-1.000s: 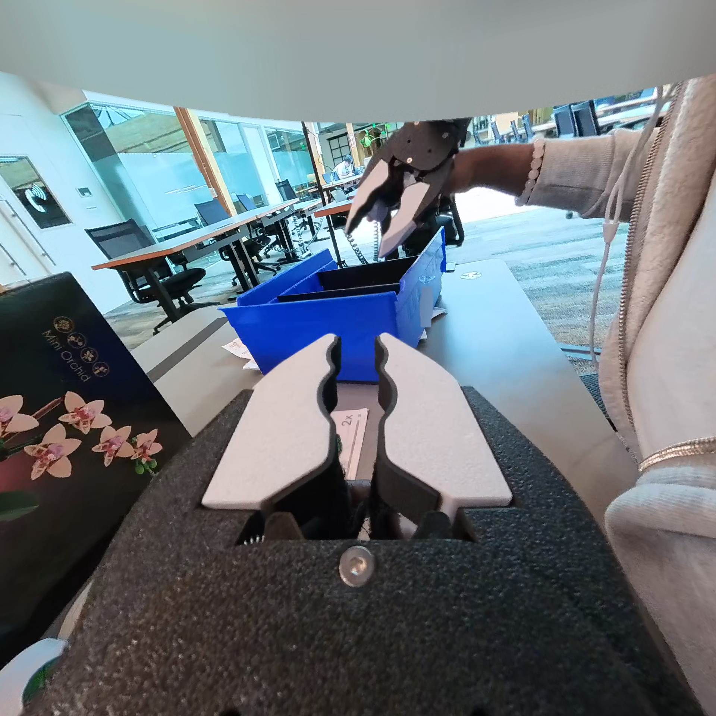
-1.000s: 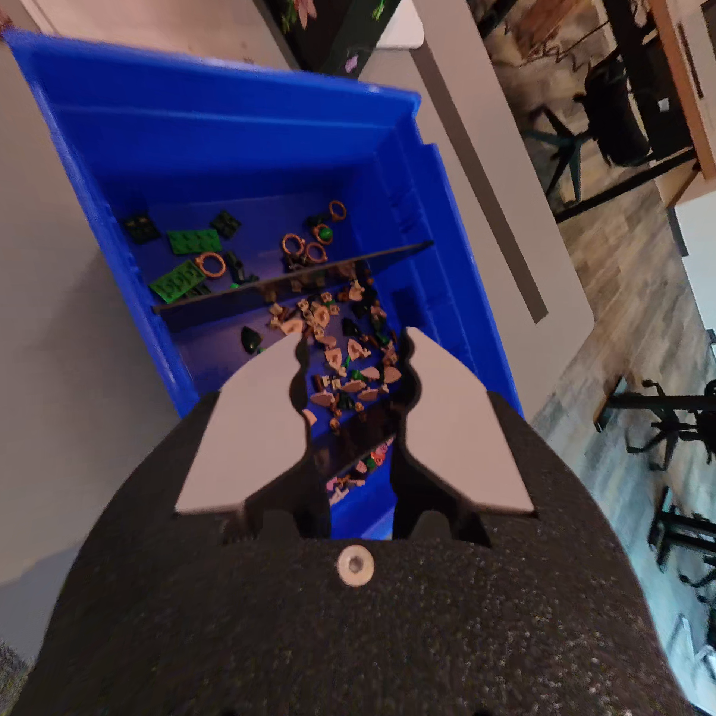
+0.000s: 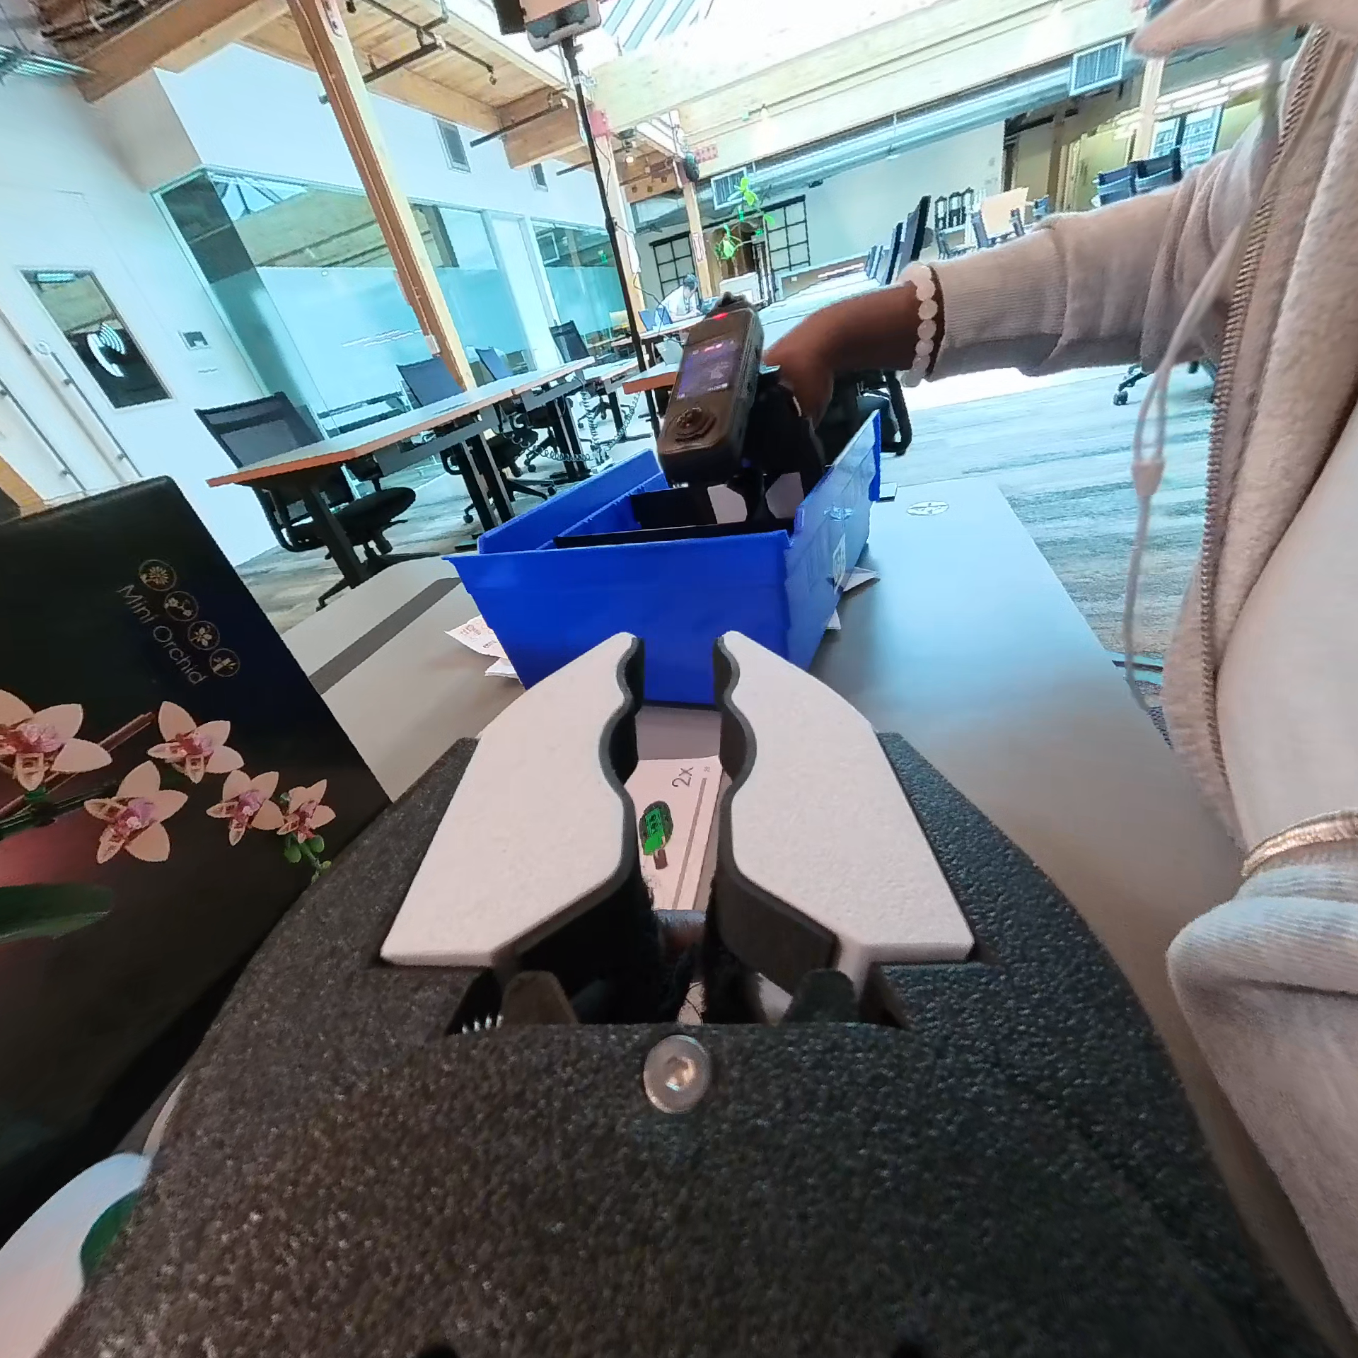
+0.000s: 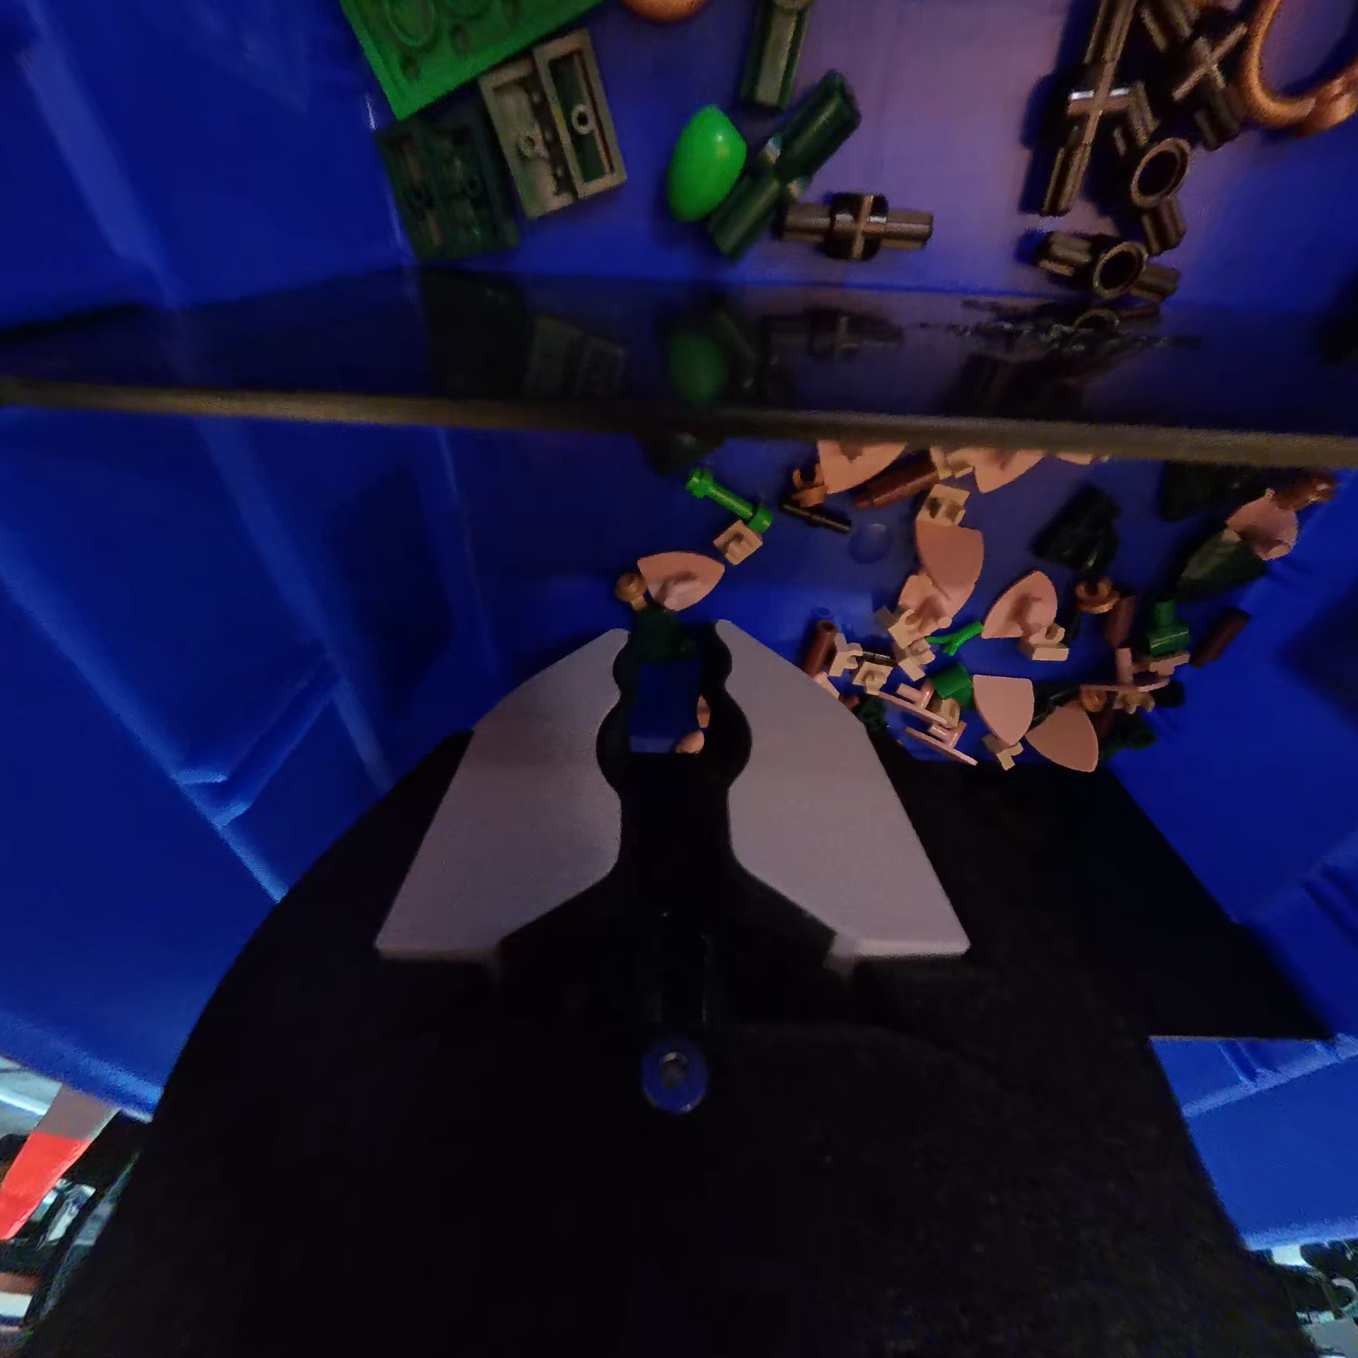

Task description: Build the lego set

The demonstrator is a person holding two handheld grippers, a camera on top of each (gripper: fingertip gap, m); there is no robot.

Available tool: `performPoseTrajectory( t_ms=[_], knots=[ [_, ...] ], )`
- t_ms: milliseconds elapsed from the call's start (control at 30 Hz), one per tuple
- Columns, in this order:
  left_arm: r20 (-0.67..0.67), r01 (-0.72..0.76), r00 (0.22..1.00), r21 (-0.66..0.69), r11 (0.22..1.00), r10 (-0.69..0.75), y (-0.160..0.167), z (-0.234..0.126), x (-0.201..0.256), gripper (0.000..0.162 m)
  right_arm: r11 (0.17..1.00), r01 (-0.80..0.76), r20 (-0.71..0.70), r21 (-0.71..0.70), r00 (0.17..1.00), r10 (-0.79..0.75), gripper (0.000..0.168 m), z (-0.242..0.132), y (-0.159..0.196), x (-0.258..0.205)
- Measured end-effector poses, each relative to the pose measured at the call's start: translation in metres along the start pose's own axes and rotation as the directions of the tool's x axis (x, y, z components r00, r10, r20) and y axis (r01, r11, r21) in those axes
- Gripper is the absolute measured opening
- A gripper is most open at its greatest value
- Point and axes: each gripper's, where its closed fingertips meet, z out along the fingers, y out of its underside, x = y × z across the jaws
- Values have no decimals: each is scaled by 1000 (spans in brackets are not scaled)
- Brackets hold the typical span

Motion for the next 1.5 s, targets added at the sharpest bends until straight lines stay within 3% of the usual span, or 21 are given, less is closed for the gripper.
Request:
performPoseTrajectory(
  t_ms=[200,400,567,667,800,900,1067,1500],
  knots=[
    [39,0,999,7,1000,0,-2,-14,-1,17,998,-53,-88,44,995,56,15,-23,1,9],
    [58,45,997,-9,999,-44,11,-26,-7,17,953,-107,-294,283,936,192,15,-95,-35,18],
    [70,97,993,-14,995,-96,17,-29,-12,17,766,-42,-382,641,848,366,15,-174,-118,-6],
    [80,120,990,-48,992,-116,22,-30,-13,17,635,50,-380,771,835,397,15,-197,-174,-30],
    [103,152,984,-55,987,-145,22,-33,-17,18,537,107,-369,837,836,407,15,-199,-227,-41],
    [91,223,972,-46,974,-218,23,-35,-17,18,437,54,-242,898,890,387,15,-194,-263,-42],
    [145,230,965,-56,972,-220,28,-46,-28,18,456,-50,-206,889,844,495,15,-174,-283,-20],
    [187,287,946,-93,953,-266,41,-48,-38,18,493,-236,-58,837,859,509,15,-120,-297,-14]
  ],
)
